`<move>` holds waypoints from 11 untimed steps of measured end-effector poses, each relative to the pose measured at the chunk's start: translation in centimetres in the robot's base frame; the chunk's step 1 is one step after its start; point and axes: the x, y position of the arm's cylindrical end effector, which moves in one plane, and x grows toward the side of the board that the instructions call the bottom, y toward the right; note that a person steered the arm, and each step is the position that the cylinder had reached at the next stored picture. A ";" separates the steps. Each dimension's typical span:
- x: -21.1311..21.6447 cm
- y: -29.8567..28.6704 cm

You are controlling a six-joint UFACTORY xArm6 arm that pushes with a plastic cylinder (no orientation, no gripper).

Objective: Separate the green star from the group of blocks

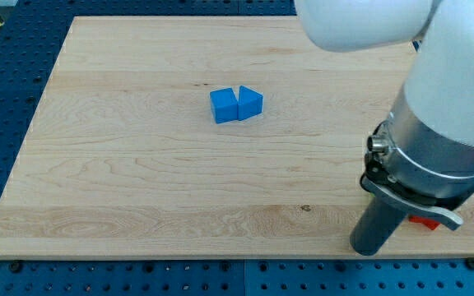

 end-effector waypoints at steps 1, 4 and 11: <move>0.0 3.4; -2.8 7.1; -4.9 4.9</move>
